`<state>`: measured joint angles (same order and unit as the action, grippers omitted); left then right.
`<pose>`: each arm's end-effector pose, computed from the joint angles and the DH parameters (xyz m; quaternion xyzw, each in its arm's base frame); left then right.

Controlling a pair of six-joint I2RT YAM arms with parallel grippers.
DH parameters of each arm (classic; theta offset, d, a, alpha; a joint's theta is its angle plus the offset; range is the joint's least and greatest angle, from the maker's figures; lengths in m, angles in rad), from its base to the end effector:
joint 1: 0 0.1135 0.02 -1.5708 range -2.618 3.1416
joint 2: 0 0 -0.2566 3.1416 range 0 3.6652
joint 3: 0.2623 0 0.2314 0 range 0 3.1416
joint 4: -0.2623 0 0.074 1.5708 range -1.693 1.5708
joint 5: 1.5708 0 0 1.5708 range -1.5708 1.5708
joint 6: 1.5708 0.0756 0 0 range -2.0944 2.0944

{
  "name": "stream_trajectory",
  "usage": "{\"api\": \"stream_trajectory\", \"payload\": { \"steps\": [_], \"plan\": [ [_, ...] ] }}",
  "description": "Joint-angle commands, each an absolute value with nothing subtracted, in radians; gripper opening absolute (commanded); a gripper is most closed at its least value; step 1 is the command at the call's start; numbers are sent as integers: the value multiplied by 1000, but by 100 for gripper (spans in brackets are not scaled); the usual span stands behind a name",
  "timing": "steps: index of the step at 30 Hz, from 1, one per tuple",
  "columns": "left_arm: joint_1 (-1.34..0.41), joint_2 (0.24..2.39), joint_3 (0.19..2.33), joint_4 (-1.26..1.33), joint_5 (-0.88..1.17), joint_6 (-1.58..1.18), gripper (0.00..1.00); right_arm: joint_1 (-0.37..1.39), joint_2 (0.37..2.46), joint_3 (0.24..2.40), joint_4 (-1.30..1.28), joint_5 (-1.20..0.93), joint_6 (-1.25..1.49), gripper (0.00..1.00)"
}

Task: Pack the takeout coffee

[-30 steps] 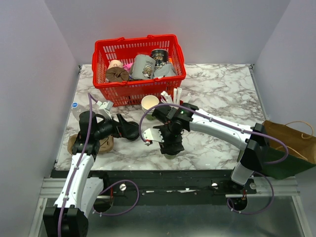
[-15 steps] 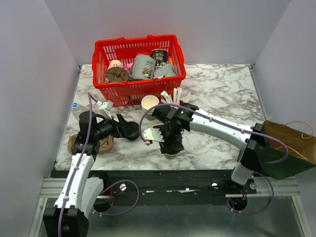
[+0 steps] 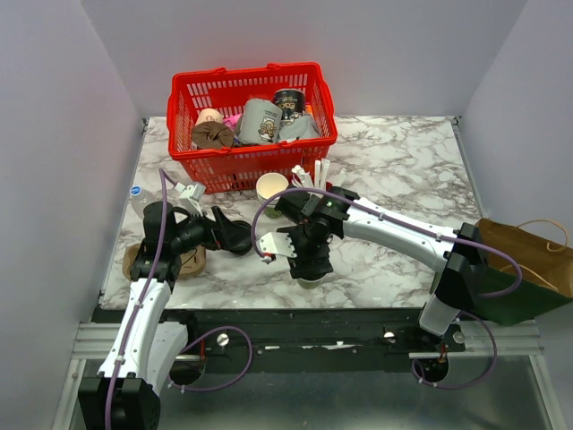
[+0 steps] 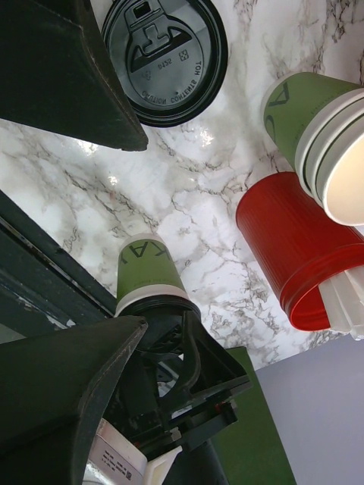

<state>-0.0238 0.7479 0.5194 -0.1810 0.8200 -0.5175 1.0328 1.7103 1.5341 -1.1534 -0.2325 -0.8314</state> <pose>0.1770 -0.0595 0.2458 0.0247 0.7970 -0.4557 0.3957 0.1498 0.2850 0.2442 -0.8000 0.5766 0.1266 0.1073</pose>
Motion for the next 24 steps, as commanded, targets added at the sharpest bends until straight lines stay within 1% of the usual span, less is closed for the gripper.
{"api": "stream_trajectory", "payload": {
  "steps": [1,24],
  "plan": [
    [-26,746,511,-160,836,-520,98,1039,1730,1554,-1170,-262,-844,86],
    [-26,747,500,-146,836,-526,98,1039,1723,1562,-1186,-261,-847,88]
  ]
}}
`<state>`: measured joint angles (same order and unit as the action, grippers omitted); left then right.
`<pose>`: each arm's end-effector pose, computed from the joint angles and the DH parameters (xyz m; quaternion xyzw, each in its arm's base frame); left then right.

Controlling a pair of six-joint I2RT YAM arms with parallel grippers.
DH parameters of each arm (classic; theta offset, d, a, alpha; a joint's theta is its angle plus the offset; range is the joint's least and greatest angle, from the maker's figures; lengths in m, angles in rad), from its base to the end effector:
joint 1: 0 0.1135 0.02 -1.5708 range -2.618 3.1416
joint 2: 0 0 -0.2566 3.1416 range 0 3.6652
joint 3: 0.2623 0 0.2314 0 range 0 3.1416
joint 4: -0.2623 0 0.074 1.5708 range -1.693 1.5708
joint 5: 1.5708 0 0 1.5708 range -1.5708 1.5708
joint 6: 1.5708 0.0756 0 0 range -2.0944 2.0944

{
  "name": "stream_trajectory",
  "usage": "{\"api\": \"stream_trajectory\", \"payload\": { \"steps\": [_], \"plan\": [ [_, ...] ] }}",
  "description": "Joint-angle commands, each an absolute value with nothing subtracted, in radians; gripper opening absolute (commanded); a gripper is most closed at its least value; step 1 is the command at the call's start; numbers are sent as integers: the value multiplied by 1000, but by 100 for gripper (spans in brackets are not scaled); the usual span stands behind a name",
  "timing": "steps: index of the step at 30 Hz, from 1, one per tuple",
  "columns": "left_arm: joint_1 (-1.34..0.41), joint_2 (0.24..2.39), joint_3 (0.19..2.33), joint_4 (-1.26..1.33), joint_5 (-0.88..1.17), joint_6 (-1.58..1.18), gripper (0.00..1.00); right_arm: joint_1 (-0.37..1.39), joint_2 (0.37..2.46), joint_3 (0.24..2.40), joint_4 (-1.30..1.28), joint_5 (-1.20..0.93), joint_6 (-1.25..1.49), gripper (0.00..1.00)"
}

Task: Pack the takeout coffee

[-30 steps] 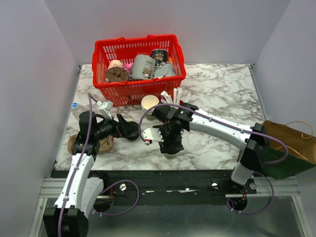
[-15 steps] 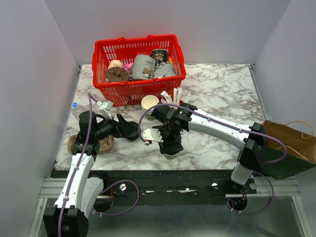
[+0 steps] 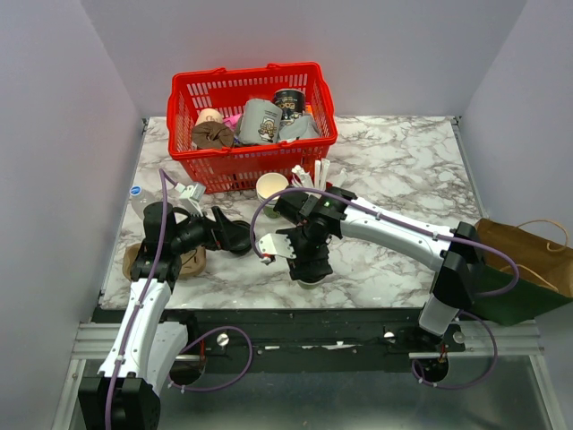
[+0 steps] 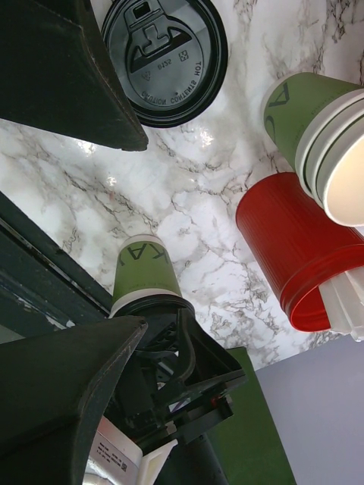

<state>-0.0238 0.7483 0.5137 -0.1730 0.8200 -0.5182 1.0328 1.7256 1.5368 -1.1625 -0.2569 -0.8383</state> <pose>0.1772 -0.0595 0.2447 0.0248 0.7966 -0.4558 0.3963 0.1487 0.2867 0.2404 -0.8018 0.5737 0.1373 0.0958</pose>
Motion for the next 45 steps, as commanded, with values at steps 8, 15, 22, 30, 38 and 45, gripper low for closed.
{"api": "stream_trajectory", "payload": {
  "steps": [8,15,22,30,38,45],
  "plan": [
    [-26,746,499,-144,835,-529,98,1037,1721,1575,-1189,-262,-839,88],
    [-26,746,499,-140,834,-526,98,1038,1721,1571,-1190,-250,-841,88],
    [-26,742,500,-147,831,-523,98,1038,1727,1559,-1186,-258,-841,88],
    [-26,742,499,-149,827,-518,98,1037,1726,1545,-1184,-264,-842,89],
    [-26,744,497,-144,819,-518,98,1040,1720,1537,-1181,-267,-827,90],
    [-26,747,495,-144,818,-515,98,1043,1720,1540,-1169,-262,-819,92]
  ]
}}
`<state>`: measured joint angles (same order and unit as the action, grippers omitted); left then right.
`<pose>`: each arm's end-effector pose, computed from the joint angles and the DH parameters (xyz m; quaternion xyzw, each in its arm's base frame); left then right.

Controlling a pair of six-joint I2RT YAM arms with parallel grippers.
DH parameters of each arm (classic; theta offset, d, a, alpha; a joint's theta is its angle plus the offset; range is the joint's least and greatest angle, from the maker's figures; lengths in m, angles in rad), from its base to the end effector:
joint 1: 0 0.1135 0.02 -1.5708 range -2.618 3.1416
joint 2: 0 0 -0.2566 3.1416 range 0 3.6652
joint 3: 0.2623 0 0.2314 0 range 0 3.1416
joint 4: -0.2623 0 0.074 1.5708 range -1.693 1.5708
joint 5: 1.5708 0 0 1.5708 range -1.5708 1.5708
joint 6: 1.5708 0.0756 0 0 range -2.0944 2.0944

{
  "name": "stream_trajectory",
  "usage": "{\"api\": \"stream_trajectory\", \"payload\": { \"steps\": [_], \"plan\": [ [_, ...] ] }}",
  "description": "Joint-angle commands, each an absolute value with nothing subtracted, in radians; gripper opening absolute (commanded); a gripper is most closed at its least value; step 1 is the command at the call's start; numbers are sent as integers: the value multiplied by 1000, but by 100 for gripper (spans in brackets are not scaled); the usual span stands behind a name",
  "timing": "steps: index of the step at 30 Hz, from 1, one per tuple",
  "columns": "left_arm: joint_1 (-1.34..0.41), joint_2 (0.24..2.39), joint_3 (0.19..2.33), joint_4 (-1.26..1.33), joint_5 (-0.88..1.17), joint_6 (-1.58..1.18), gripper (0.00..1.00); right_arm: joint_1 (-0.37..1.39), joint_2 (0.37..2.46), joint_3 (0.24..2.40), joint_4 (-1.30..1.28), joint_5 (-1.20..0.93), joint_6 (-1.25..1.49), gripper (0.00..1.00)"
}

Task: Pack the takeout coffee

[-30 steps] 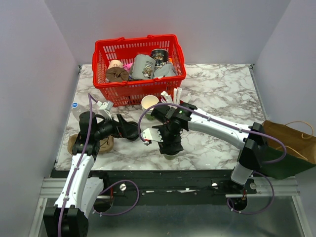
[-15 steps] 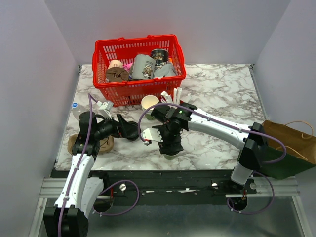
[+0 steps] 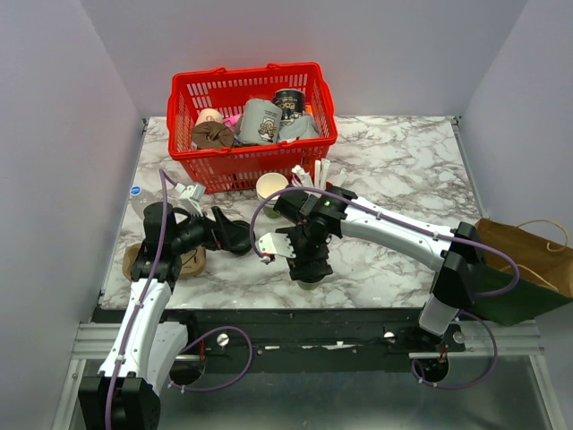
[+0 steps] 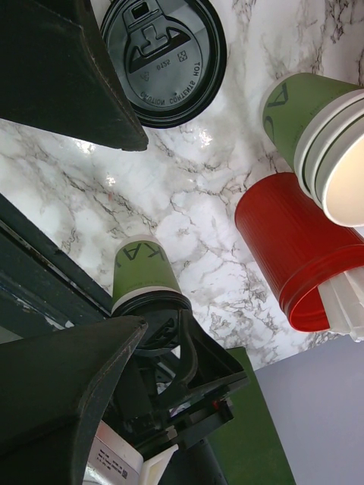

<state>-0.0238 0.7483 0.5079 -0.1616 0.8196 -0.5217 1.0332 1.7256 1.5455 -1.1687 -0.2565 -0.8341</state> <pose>0.1775 -0.0595 0.2440 0.0246 0.7956 -0.4563 0.3978 0.1487 0.2869 0.2425 -0.8007 0.5750 0.1374 0.0967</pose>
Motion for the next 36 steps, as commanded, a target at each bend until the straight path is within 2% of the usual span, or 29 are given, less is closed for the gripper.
{"api": "stream_trajectory", "payload": {
  "steps": [1,7,10,19,22,25,29,31,36],
  "plan": [
    [-26,747,494,-144,815,-515,98,1045,1720,1540,-1169,-262,-819,93],
    [-26,752,476,-144,815,-543,98,1043,1709,1542,-1175,-259,-819,94],
    [-29,762,468,-127,822,-564,98,1043,1691,1536,-1183,-261,-821,100],
    [-109,814,471,-87,833,-594,98,1032,1614,1525,-1181,-239,-781,100],
    [-193,853,492,-91,841,-569,99,968,1562,1549,-1155,-299,-669,100],
    [-271,900,512,-84,859,-551,99,815,1510,1571,-1118,-432,-484,100],
    [-371,971,508,-5,894,-561,99,568,1378,1432,-997,-596,-284,100],
    [-402,1024,505,52,911,-581,99,528,1333,1304,-914,-641,-207,100],
    [-413,1115,515,209,949,-666,99,462,1321,1149,-847,-707,-8,100]
  ]
}}
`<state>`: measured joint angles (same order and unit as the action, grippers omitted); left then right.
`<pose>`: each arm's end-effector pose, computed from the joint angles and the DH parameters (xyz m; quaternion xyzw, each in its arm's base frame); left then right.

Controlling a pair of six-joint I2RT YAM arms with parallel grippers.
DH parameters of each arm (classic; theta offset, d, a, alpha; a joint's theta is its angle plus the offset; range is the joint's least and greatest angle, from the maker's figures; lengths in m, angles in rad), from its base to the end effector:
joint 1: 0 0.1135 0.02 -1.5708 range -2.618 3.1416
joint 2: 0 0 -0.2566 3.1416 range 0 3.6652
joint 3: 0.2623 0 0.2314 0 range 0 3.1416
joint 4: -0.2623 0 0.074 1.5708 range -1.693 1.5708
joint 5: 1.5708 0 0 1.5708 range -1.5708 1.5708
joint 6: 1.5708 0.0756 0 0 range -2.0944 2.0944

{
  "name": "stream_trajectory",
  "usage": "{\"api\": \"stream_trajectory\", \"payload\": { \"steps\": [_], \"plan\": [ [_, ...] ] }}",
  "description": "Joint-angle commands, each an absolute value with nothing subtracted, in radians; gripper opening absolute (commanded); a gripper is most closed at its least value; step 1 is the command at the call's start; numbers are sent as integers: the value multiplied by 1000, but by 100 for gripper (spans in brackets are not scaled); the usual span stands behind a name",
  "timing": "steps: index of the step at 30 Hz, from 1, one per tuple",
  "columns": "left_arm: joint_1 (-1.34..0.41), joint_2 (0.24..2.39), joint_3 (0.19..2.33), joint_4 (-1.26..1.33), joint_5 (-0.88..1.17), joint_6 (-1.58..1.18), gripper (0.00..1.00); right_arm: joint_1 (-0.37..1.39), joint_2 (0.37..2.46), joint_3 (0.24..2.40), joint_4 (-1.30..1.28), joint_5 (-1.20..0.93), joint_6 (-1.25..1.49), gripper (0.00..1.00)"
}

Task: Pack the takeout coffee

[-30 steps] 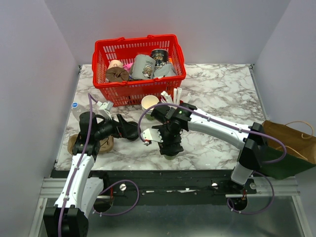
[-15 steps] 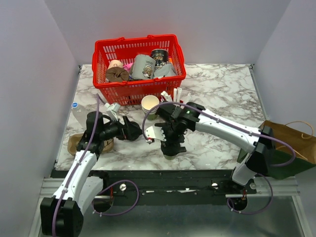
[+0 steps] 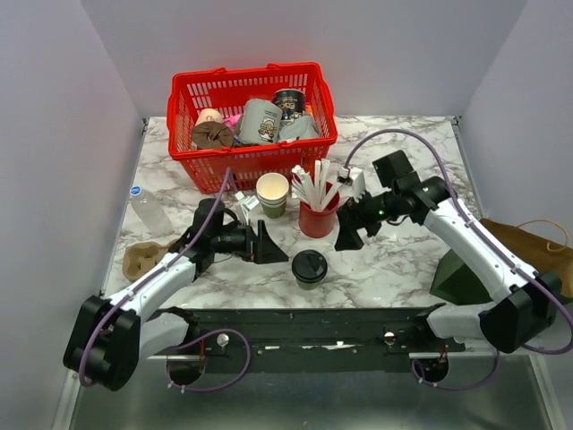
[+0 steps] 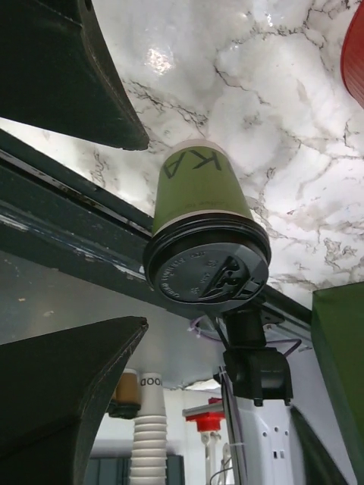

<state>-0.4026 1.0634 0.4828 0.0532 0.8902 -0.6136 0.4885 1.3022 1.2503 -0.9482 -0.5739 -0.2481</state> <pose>0.1795 -0.1403 0.2042 0.1310 0.8007 -0.5450 0.2114 0.2037 0.1547 0.2935 -0.4057 0.8299 0.3020 0.2355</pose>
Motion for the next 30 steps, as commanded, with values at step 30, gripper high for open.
{"api": "stream_trajectory", "payload": {
  "steps": [30],
  "plan": [
    [-466,1364,457,482,845,-802,97,489,1356,706,-307,-1022,386,100]
  ]
}}
